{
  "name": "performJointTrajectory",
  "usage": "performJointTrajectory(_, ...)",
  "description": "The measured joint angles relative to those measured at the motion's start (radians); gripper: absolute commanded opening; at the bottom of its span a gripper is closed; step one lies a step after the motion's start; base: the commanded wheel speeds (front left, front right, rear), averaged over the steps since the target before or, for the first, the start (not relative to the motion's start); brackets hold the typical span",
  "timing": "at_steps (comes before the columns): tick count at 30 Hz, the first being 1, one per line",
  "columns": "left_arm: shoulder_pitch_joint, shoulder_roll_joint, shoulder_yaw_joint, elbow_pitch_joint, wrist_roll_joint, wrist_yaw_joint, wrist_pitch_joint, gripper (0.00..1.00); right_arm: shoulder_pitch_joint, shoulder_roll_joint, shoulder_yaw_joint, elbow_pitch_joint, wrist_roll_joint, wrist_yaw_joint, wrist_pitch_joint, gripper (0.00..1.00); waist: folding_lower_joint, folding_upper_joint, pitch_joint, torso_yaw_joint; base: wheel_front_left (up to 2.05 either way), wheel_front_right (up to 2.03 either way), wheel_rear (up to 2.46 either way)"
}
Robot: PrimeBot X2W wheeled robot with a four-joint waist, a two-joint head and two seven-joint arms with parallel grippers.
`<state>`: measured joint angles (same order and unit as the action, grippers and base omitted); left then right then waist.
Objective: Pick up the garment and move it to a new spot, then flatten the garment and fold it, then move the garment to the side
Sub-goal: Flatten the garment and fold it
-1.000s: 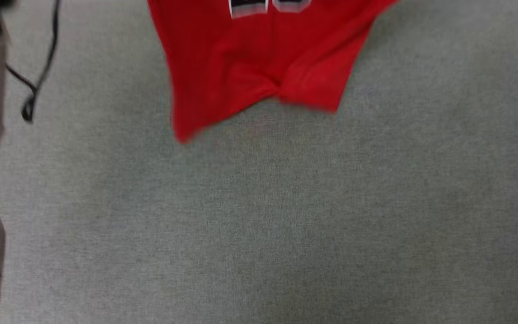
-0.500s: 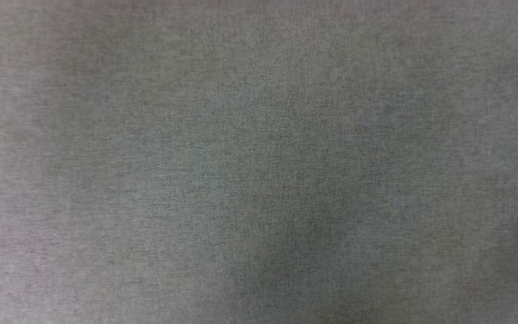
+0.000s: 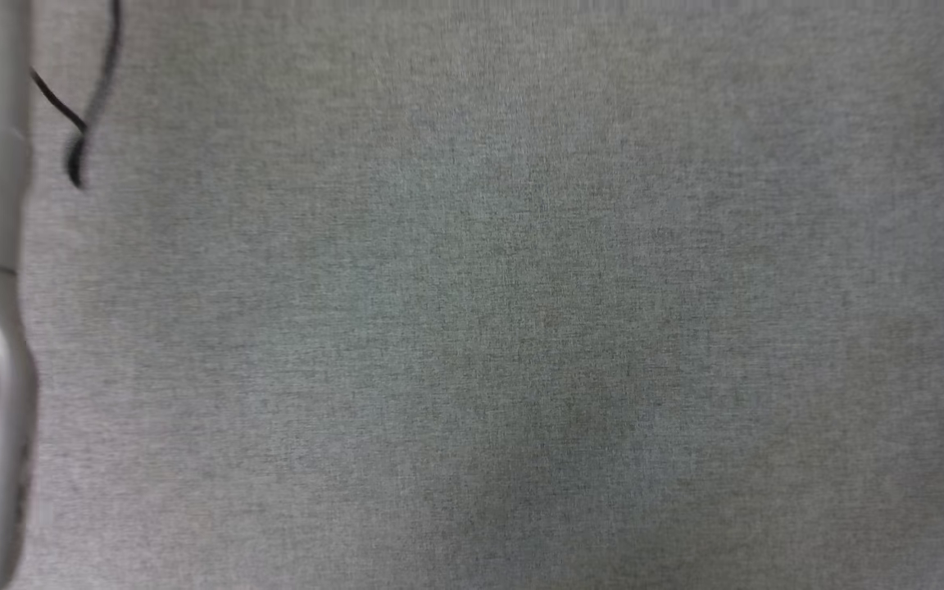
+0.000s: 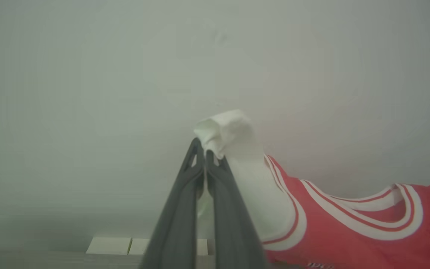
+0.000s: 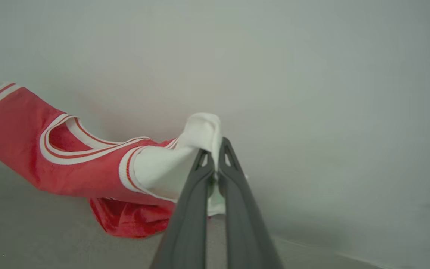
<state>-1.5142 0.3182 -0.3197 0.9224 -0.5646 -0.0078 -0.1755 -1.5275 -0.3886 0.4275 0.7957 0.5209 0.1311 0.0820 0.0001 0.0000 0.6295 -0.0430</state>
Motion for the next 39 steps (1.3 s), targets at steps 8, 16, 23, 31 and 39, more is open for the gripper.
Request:
performJointTrajectory(8,0.339,-0.007,0.025,-0.016,-0.058,-0.029,-0.058,0.0,0.365,-0.04,0.061,-0.077,0.114,0.0,-0.022,0.0,-0.0001,0.0,-0.117,0.006,0.0,0.0,0.0)
performJointTrajectory(16,0.807,0.016,0.1,-0.223,-0.122,0.02,-0.082,0.0,0.778,-0.091,0.021,-0.201,0.157,0.0,-0.069,0.0,-0.0002,0.0,-0.27,0.0,0.0,0.0,0.0)
performJointTrajectory(23,1.187,0.075,0.146,-0.534,-0.153,0.134,-0.04,0.0,1.116,-0.098,-0.107,-0.359,0.135,0.001,-0.082,0.0,-0.0004,0.0,-0.38,0.004,0.0,0.0,0.0)
performJointTrajectory(31,1.589,0.111,0.165,-0.848,-0.165,0.298,0.072,0.0,1.504,-0.022,-0.292,-0.559,0.069,0.001,0.034,0.0,-0.0005,0.0,-0.47,0.011,0.0,0.0,0.0)
performJointTrajectory(39,1.753,0.115,0.131,-0.981,-0.17,0.349,0.138,0.0,1.762,0.091,-0.423,-0.677,-0.017,0.0,0.172,0.44,-0.0004,0.0,-0.538,0.036,0.0,0.0,0.0)
